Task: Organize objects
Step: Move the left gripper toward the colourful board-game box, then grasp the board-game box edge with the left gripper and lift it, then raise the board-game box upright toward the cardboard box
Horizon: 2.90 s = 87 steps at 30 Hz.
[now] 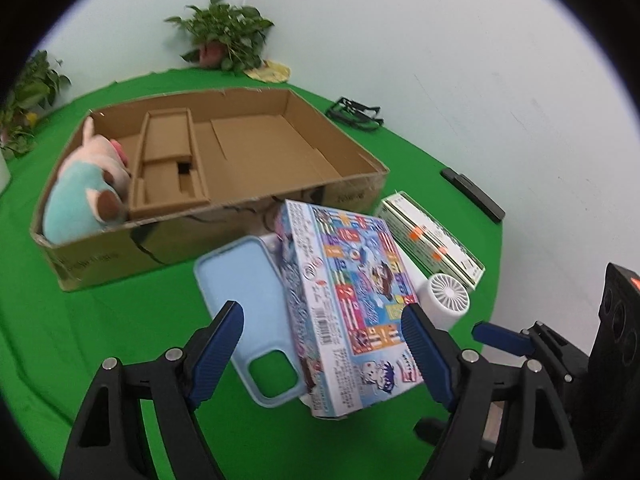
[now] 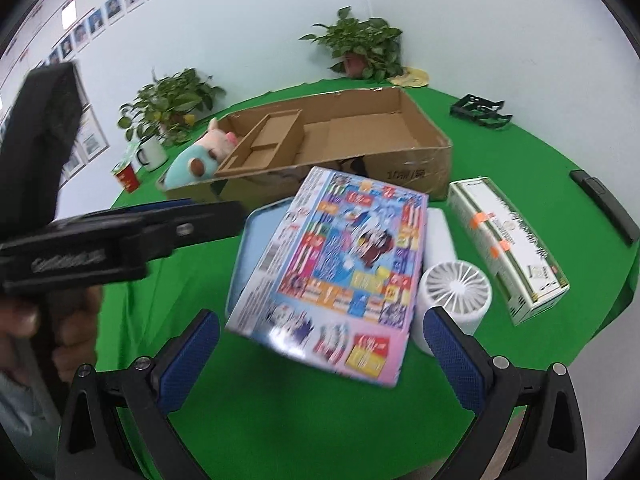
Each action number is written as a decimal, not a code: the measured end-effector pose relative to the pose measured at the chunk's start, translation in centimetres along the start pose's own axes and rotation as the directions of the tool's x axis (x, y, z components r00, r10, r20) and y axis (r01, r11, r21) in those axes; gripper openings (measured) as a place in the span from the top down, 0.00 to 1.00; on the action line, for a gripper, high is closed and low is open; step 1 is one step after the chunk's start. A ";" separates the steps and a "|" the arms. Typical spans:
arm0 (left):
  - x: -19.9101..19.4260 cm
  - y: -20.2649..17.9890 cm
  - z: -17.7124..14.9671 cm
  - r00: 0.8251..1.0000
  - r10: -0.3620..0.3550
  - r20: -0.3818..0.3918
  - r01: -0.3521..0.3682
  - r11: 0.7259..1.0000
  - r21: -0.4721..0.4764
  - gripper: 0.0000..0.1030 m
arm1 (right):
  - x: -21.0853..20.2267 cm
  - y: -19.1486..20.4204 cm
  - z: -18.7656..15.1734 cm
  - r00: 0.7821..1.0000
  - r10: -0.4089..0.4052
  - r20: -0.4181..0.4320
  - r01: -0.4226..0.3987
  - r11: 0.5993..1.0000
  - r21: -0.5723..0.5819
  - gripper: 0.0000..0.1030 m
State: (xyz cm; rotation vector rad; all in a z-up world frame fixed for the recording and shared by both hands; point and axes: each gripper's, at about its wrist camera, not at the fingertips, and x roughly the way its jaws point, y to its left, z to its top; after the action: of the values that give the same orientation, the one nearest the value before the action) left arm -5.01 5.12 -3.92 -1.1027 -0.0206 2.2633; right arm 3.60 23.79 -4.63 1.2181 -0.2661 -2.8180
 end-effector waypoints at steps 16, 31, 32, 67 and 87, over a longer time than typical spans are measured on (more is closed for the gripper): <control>4.4 0.9 -0.8 0.989 -0.048 -0.138 0.041 0.998 -0.049 0.52 | 2.8 -4.1 -2.6 0.982 0.165 -0.090 -0.145 0.971 0.191 0.02; 3.6 2.2 -1.6 0.988 -0.053 -0.143 0.048 0.998 -0.036 0.68 | 5.3 -3.1 -1.5 0.969 0.197 -0.152 -0.157 0.958 0.241 0.06; 3.3 2.4 -1.7 0.989 -0.041 -0.141 0.036 0.999 -0.034 0.68 | 5.2 -2.4 -1.4 0.970 0.186 -0.155 -0.151 0.965 0.214 0.06; 2.2 6.4 -5.0 0.969 -0.143 -0.203 0.093 0.967 -0.239 0.51 | 7.8 -0.2 -0.9 0.970 0.146 -0.195 -0.114 0.979 0.169 0.39; -3.6 4.3 1.7 0.999 0.001 0.037 0.003 0.992 -0.125 0.57 | 3.6 2.1 4.5 0.995 0.096 -0.029 -0.094 0.993 0.067 0.40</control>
State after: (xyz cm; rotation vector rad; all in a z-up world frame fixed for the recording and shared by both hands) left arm -6.84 0.11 -1.42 -1.1236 -0.1806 2.3078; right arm -2.17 21.88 -3.74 1.2272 -0.4060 -2.7265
